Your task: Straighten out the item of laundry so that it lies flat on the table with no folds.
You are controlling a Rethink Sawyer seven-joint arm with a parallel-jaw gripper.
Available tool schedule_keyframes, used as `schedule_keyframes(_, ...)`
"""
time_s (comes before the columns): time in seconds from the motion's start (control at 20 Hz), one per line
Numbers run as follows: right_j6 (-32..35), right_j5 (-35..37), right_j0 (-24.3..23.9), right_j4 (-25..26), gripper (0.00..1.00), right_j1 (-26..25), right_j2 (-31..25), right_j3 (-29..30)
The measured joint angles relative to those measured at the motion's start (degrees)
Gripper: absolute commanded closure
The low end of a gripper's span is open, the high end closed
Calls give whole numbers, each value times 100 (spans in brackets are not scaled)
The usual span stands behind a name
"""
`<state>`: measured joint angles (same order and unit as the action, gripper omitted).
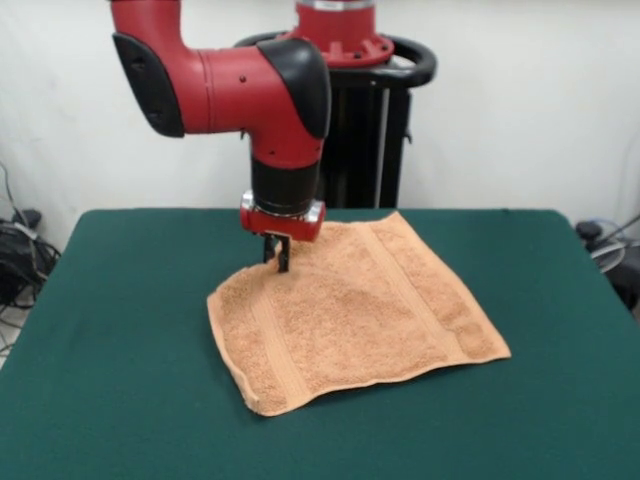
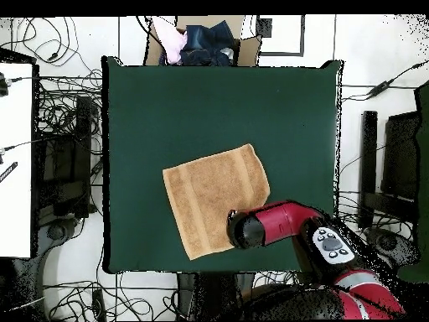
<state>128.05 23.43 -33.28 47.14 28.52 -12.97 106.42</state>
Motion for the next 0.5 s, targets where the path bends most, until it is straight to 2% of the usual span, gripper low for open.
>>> schedule_keyframes(0.5, 0, 0, -93, 4, 100, 0, -1, 41)
